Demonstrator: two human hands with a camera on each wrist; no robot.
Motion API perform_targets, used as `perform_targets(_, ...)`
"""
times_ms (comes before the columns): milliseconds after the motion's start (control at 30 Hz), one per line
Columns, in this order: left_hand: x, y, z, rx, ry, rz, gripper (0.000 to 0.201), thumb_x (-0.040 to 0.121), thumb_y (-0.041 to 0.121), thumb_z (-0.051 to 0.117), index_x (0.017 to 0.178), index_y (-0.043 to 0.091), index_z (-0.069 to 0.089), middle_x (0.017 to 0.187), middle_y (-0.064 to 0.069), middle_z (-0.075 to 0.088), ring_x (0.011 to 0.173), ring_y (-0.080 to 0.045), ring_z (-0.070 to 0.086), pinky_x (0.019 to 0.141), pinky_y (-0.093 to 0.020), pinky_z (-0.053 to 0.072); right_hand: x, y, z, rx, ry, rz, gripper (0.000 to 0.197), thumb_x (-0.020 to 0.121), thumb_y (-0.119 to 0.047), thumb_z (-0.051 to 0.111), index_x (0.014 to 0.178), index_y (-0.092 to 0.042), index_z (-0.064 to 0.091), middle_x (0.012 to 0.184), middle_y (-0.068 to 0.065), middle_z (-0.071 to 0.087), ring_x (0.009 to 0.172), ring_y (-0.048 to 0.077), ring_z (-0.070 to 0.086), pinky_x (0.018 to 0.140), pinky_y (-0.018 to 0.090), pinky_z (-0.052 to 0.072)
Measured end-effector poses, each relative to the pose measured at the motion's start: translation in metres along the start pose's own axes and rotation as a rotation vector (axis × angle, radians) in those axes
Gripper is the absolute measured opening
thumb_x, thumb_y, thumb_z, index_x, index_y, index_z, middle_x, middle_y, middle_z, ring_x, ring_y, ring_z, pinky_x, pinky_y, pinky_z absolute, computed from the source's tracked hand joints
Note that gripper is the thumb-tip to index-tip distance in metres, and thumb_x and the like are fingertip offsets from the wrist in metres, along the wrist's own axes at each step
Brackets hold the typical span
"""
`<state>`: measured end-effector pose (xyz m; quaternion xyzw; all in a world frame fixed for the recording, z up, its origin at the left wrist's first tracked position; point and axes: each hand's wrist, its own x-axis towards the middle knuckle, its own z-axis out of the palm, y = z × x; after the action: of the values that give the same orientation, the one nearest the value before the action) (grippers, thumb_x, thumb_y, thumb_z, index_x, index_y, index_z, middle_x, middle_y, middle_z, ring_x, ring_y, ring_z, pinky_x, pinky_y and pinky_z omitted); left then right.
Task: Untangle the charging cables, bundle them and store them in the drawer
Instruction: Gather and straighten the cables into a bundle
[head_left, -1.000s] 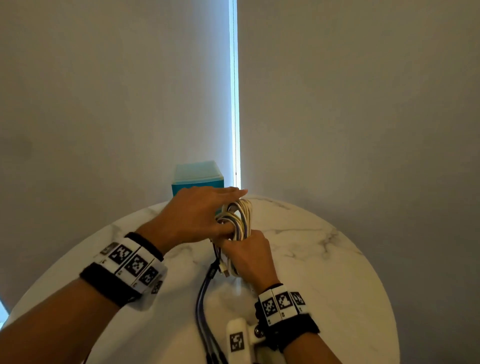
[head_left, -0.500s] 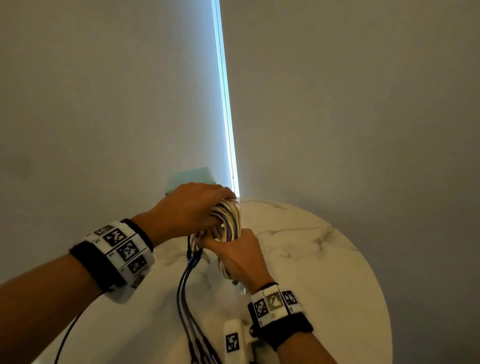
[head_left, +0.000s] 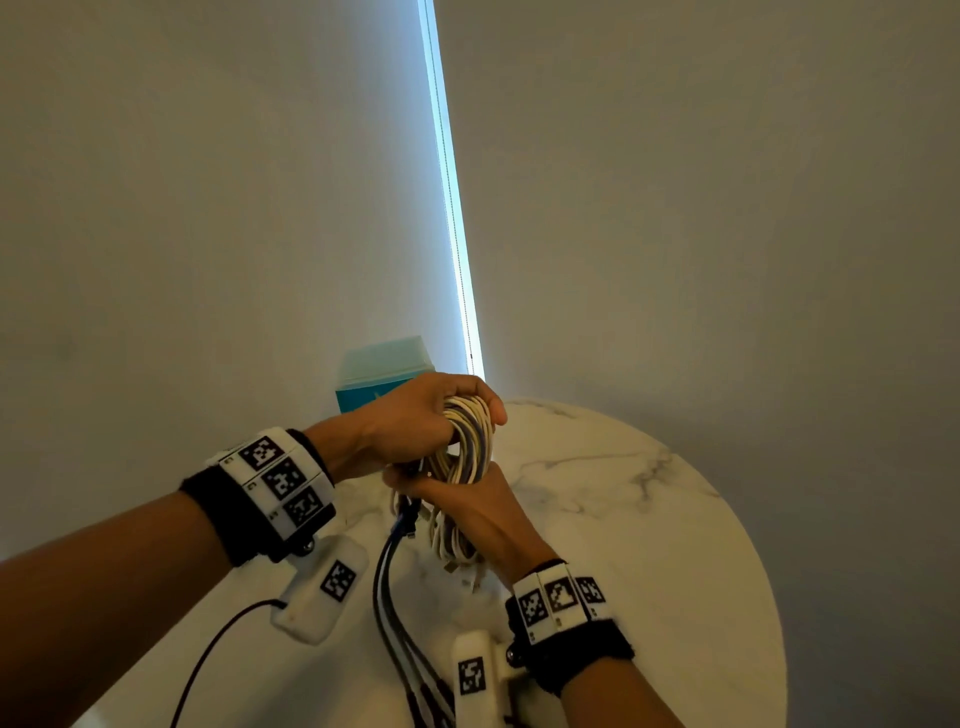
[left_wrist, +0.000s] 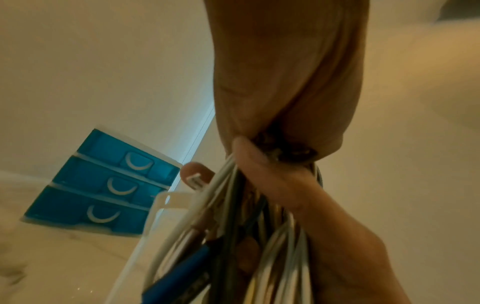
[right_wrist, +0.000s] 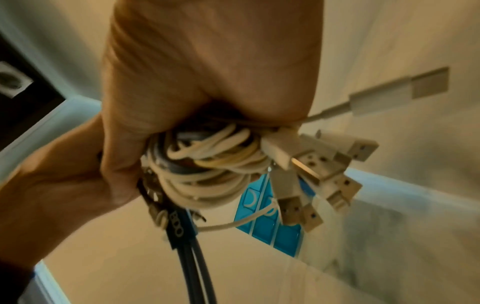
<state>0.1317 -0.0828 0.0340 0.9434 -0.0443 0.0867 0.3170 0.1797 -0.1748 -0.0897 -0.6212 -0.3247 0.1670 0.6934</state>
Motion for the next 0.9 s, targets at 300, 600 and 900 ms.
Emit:
perform_targets(300, -0.013, -0.010, -0.006, -0.205, -0.090, 0.005, 0.041, 0.076, -0.002, 0.058, 0.108, 0.018, 0.072, 0.098, -0.006, 0.074, 0.092, -0.021, 0.071, 0.089, -0.035, 0.059, -0.017, -0.001, -0.008, 0.284, -0.325, -0.076, 0.082, 0.073, -0.069, 0.086, 0.134, -0.018, 0.066, 0.124, 0.006, 0.078, 0.120, 0.024, 0.073, 0.110, 0.046, 0.056)
perform_targets(600, -0.014, -0.014, -0.009, -0.061, -0.195, -0.097, 0.045, 0.096, -0.012, 0.051, 0.113, 0.026, 0.069, 0.096, 0.002, 0.073, 0.090, -0.009, 0.070, 0.088, -0.029, 0.061, -0.017, -0.004, 0.010, 0.174, -0.168, 0.018, 0.024, 0.090, -0.023, 0.086, 0.112, -0.021, 0.078, 0.104, 0.005, 0.081, 0.098, 0.021, 0.075, 0.101, 0.045, 0.061)
perform_targets(900, -0.009, -0.011, -0.014, -0.091, -0.239, -0.072, 0.041, 0.095, -0.007, 0.052, 0.109, 0.029, 0.067, 0.097, -0.001, 0.073, 0.090, -0.015, 0.070, 0.093, -0.040, 0.061, -0.019, -0.005, 0.008, 0.464, -0.312, 0.032, 0.031, 0.100, -0.028, 0.076, 0.126, -0.010, 0.072, 0.116, 0.019, 0.077, 0.087, 0.026, 0.073, 0.081, 0.038, 0.061)
